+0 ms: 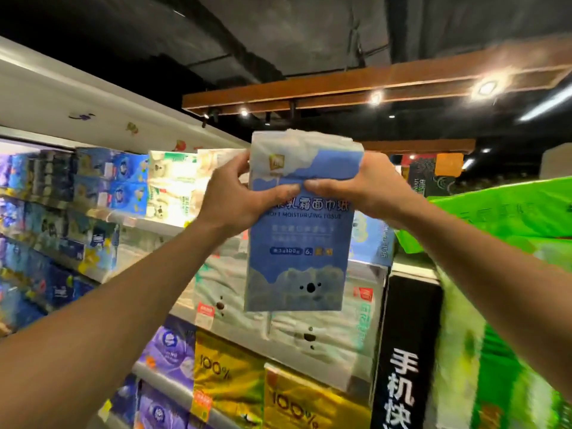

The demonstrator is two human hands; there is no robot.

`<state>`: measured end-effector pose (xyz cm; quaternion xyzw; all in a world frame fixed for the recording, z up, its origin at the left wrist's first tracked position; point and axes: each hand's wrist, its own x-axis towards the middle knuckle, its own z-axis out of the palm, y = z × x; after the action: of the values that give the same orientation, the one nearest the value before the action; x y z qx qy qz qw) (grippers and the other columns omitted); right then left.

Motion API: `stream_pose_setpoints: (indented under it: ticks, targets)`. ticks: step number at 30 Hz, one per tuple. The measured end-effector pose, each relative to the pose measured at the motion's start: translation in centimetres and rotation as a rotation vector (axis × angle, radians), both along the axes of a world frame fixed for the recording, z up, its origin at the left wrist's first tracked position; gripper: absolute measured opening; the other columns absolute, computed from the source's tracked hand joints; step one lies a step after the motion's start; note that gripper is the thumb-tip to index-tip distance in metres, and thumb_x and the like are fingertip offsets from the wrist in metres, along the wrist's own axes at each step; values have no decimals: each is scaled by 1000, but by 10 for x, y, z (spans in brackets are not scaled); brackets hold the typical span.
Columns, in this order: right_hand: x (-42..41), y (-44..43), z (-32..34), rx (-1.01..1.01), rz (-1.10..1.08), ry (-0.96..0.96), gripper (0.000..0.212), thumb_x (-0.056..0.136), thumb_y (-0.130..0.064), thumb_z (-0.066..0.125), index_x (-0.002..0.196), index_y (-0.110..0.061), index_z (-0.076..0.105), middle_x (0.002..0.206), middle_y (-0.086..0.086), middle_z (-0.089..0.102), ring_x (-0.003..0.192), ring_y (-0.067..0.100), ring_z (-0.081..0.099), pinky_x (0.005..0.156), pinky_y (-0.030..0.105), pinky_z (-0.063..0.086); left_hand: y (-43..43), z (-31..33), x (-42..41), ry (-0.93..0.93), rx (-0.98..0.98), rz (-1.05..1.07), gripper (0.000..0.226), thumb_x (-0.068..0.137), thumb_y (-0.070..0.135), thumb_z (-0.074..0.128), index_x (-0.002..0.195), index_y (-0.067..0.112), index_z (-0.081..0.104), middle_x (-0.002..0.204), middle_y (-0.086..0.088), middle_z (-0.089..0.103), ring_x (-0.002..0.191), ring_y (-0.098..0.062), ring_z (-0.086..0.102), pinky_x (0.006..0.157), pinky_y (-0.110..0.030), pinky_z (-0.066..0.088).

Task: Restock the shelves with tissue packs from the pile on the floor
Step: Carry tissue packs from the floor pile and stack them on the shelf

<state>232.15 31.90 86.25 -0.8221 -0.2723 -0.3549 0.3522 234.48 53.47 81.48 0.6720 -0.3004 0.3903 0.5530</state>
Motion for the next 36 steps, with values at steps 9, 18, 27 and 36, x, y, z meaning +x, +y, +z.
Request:
stream_pose_setpoints:
  ticks: [9, 18, 27, 36]
  targets:
    - [155, 3, 33, 71, -210, 49, 37, 72, -35, 90, 100, -14, 78, 77, -11, 74, 66, -1, 68, 56, 16, 51, -7, 36, 225, -106, 26, -201, 81, 58, 59, 89, 124, 19, 65, 117, 6, 71, 106, -11, 69, 86, -35, 60]
    - [252, -9, 58, 106, -586, 176, 94, 20, -64, 95, 92, -12, 66, 77, 8, 59, 67, 18, 62, 62, 39, 54, -65, 50, 371, -63, 76, -385, 70, 66, 51, 89, 123, 20, 64, 119, 6, 69, 109, -13, 65, 93, -39, 58]
    - [291, -11, 60, -629, -1244, -2, 83, 56, -73, 83, 97, -11, 47, 99, 6, 48, 92, 29, 49, 74, 38, 39, -118, 21, 435, 5, 23, -474, 76, 70, 43, 88, 134, 19, 55, 126, 4, 64, 113, -13, 60, 89, -24, 55]
    - [308, -17, 64, -800, -1174, 68, 63, 65, -55, 89, 115, -22, 68, 97, 1, 59, 93, 31, 57, 80, 43, 53, -140, 13, 445, 51, 9, -557, 81, 74, 40, 85, 143, 22, 45, 130, 5, 57, 116, -13, 55, 84, -18, 53]
